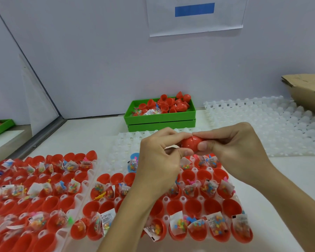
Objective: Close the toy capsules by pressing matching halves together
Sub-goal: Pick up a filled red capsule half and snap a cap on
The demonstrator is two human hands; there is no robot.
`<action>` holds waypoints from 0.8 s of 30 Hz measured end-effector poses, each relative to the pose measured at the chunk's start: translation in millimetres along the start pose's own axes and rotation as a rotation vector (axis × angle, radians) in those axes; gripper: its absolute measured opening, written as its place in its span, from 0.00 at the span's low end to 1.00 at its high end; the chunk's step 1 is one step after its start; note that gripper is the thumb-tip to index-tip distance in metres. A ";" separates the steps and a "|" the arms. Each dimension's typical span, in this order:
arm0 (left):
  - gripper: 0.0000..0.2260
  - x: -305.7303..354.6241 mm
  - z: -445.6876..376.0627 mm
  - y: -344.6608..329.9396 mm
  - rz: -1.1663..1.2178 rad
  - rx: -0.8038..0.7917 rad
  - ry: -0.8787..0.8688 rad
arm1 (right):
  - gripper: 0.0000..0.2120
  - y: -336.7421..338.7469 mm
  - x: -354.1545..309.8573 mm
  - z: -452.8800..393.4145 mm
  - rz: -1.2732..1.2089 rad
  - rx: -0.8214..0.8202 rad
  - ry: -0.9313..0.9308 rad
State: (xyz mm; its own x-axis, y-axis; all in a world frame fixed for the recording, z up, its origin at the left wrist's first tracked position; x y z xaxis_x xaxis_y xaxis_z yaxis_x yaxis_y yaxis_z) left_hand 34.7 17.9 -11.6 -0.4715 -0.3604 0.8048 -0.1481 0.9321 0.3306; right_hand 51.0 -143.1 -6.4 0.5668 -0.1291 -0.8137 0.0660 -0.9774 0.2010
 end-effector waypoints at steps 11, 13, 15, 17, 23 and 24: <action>0.14 0.5 -1.8 1.1 -0.010 0.053 0.042 | 0.17 -1.4 -0.6 0.8 0.017 0.037 0.008; 0.14 0.5 -1.5 -0.1 -0.014 0.060 0.035 | 0.17 -0.9 -1.0 1.0 0.040 0.035 0.014; 0.14 0.6 -1.1 -0.8 -0.007 0.063 0.026 | 0.18 -0.9 -0.3 1.3 0.056 0.032 0.013; 0.14 0.0 -0.6 -1.6 -0.005 0.064 0.023 | 0.18 -1.1 1.2 1.8 0.067 0.029 0.013; 0.16 -6.2 0.8 -4.2 0.046 0.032 0.058 | 0.19 -3.1 6.5 3.4 0.117 0.017 -0.011; 0.16 -6.8 0.8 -4.4 0.043 0.030 0.052 | 0.19 -3.8 6.9 3.7 0.131 0.013 -0.008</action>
State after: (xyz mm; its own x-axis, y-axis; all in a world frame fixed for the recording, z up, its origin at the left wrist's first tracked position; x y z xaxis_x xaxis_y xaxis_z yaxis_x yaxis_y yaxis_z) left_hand 37.8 16.4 -18.8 -0.4321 -0.3204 0.8430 -0.1546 0.9472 0.2808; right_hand 51.6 -140.9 -14.8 0.5635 -0.2571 -0.7851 -0.0190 -0.9541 0.2988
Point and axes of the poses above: each hand's wrist, its own z-axis away from the middle knuckle, its own y-axis out of the back of the hand, x = y × z, the point moved 2 cm from there along -z, towards the middle knuckle, and after that the axes turned 5 degrees about y, right-handed, at the moved point
